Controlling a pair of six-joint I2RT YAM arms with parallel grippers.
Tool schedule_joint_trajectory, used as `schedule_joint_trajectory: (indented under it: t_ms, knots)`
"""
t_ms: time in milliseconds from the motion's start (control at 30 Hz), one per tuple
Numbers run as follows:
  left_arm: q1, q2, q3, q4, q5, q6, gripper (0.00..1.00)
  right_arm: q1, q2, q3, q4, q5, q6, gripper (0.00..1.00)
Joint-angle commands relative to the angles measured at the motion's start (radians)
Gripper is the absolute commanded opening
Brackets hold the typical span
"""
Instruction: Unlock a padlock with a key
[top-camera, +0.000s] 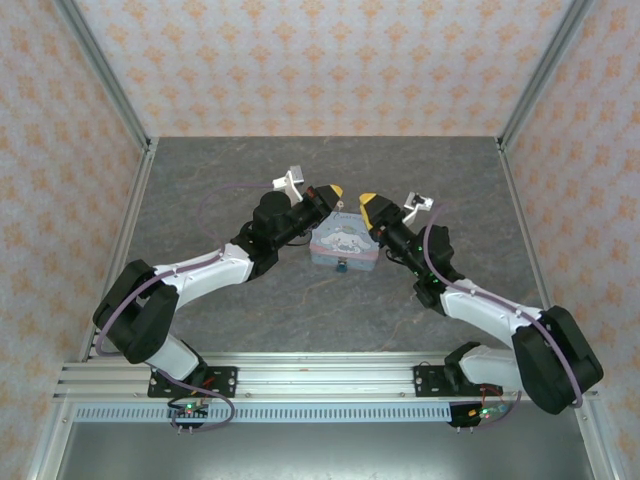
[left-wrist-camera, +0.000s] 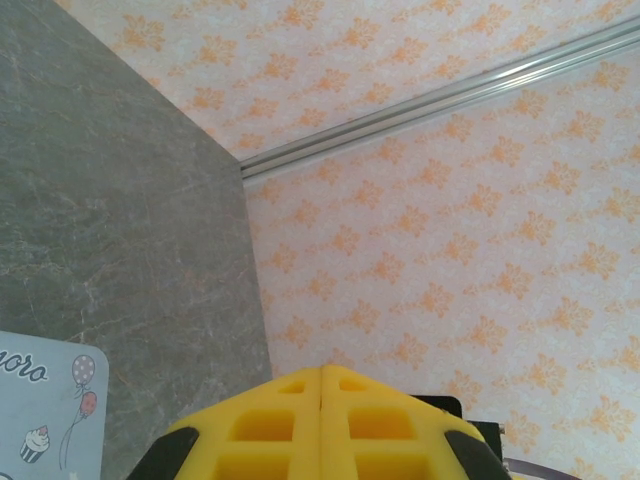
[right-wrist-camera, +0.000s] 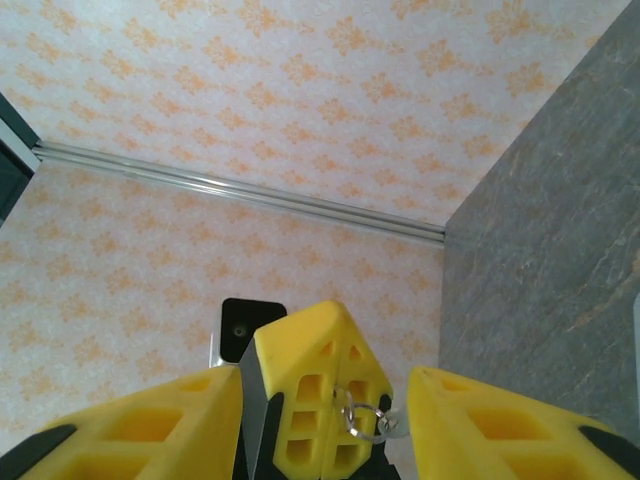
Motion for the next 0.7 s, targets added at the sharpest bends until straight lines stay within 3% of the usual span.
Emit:
schedule_joint_trajectory:
  t_ms: [0, 667]
  knots:
    - [0.002, 0.000, 0.016, 0.016, 0.020, -0.008, 0.00, -0.004, 0.004, 0.039, -0.011, -0.050, -0.049, 0.44]
    - [0.002, 0.031, 0.016, 0.067, 0.037, -0.056, 0.00, 0.008, 0.209, 0.132, 0.180, -0.182, 0.010, 0.39]
